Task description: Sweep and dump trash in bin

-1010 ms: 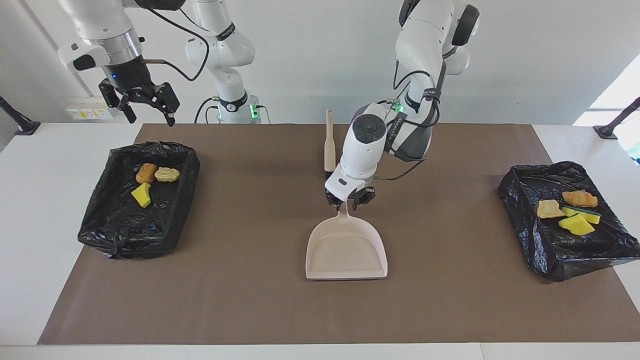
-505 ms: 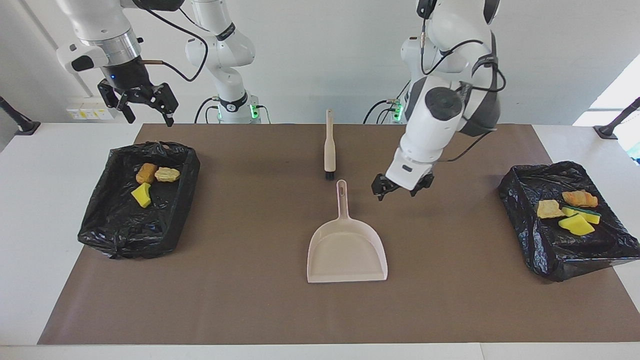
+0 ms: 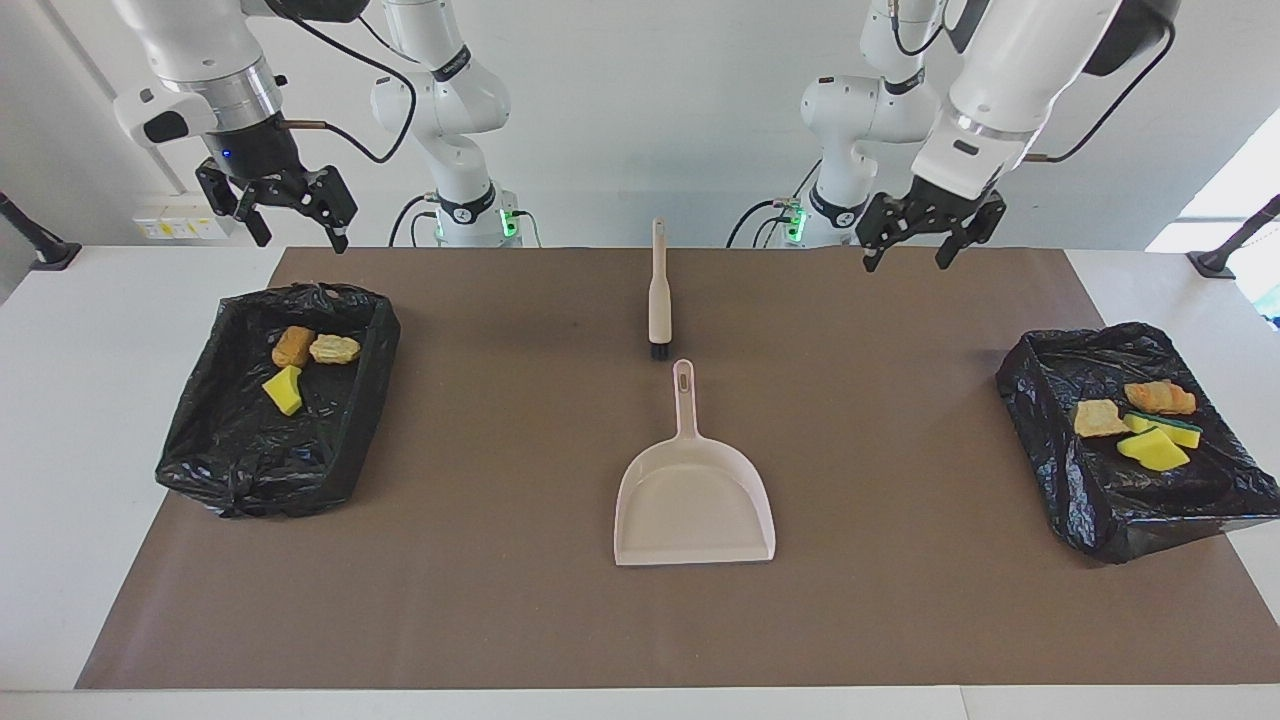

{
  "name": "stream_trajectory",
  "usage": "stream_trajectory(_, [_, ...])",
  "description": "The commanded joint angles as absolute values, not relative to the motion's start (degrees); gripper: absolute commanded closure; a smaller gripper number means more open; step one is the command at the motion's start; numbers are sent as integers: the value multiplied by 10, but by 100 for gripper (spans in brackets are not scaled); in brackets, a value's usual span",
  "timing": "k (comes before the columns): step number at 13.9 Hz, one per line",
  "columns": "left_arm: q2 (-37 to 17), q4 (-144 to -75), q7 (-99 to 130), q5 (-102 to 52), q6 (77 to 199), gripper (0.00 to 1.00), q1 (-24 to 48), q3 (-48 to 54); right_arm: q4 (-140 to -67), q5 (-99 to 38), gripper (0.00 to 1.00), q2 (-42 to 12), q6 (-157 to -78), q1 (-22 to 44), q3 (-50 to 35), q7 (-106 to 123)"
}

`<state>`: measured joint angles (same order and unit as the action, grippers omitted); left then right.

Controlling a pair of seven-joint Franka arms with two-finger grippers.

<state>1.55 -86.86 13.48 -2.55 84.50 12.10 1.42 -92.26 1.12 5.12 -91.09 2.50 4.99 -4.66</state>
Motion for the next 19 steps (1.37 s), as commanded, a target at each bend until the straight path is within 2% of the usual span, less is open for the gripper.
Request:
stream_trajectory(1, [46,-879,102,-18,790,0,97,18,-928,3,0,56,-907,21,48,-44])
stream_trajectory(3, [65,-879,81,7,765,0,94,18,-928,3,0,56,-907,21,48,-44])
stream_trajectory(8, [70,-878,63,7,721,0,95,10,-927,3,0,56,-907,21,48,-44])
stream_trajectory(11, [103,-896,67,7,714,0,99,15,-928,3,0,56,-907,21,48,-44])
stream_trajectory(13, [98,-897,62,0,769,0,93,8,-928,3,0,56,-907,21,48,-44])
stream_trajectory(17, [68,-872,62,-13,779,0,84,-11,-927,2,0,56,-907,21,48,-44])
stream_trajectory(19, [35,-824,62,-11,760,0,77,-11,-927,2,0,56,-907,21,48,-44])
